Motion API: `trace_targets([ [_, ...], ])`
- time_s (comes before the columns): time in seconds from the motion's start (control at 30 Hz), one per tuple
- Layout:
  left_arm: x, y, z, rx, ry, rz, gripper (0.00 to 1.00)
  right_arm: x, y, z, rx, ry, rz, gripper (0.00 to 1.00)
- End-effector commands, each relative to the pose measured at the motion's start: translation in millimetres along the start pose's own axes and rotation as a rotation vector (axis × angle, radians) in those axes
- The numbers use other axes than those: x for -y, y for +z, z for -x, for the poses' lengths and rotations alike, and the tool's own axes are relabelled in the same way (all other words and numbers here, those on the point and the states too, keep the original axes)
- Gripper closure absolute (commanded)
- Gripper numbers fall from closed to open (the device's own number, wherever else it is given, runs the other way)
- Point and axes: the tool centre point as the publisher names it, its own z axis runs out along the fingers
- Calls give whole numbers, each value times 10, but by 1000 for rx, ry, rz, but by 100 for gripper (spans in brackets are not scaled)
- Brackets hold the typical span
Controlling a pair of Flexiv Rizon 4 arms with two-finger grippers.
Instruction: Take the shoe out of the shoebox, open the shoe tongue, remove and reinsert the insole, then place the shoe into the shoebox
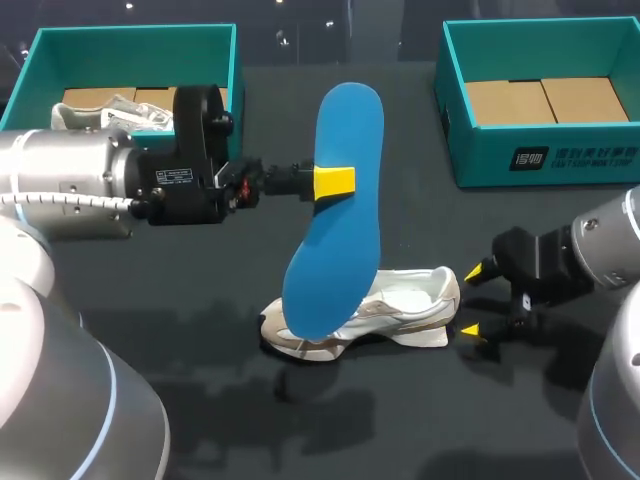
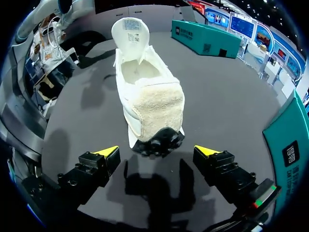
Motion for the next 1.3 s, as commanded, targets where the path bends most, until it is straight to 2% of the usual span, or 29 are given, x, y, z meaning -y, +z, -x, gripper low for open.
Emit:
trace_targets([
  [0.03,-8,30,8,1,0,-2,100,-106,-148,-44,9,-13,-255,0],
  [0.23,-8,30,8,1,0,-2,100,-144,-228,-97,20,-5,-432,0],
  [0.3,-8,30,8,1,0,-2,100,-136,-235,-99,32,15,-519,0],
  [0.53,-8,30,8,1,0,-2,100,-241,-206,-86,90,-10,-603,0],
  [0.83,-8,30,8,1,0,-2,100,-342,-153,-73,72,-55,-672,0],
  [1.3,-8,30,8,1,0,-2,100,-378,-180,-88,48,-71,-664,0],
])
